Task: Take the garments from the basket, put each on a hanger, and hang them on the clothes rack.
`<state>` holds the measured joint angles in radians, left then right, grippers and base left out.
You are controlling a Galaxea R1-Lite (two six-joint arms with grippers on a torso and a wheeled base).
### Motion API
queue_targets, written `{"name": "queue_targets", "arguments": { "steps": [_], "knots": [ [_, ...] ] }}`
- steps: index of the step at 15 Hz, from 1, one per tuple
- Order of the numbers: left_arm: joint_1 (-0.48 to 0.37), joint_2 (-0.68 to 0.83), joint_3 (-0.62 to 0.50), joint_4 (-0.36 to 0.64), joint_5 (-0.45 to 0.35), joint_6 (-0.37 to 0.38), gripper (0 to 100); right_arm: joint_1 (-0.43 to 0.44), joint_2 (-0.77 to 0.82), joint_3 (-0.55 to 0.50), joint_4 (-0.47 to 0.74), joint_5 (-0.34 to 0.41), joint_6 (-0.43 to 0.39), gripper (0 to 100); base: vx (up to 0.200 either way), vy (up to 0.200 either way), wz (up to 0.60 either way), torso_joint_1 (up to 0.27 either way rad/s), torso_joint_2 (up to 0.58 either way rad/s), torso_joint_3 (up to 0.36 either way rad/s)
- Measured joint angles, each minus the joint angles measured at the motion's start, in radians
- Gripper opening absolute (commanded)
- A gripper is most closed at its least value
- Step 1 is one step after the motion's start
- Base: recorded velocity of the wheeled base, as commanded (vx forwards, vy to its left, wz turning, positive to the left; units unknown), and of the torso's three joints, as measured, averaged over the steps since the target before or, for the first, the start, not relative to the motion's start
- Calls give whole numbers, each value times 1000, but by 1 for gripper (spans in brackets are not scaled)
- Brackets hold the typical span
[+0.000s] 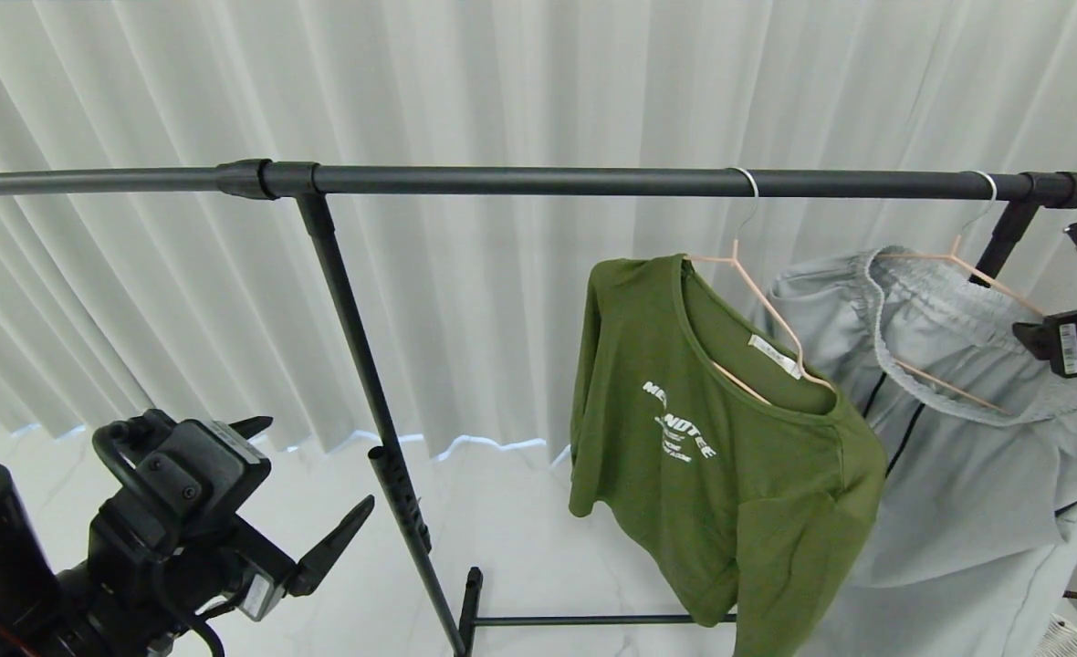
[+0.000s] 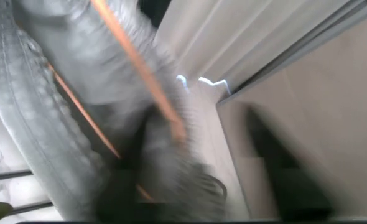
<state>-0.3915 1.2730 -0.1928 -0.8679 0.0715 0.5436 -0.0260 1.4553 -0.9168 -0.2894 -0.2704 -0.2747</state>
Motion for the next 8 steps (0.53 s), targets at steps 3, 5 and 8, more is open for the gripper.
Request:
{"name": "queue_targets", "arguments": {
  "steps": [3,5,8],
  "knots": [
    [61,-6,4,0,16,-37,100,0,-101,64,2,9,34,100,0,0,0,0,0,0],
    [114,-8,4,0,26,-41,100,6,-186,117,2,48,60,100,0,0,0,0,0,0],
    [206,-31,12,0,27,-42,100,12,-320,199,4,89,74,100,0,0,0,0,0,0]
  ]
}}
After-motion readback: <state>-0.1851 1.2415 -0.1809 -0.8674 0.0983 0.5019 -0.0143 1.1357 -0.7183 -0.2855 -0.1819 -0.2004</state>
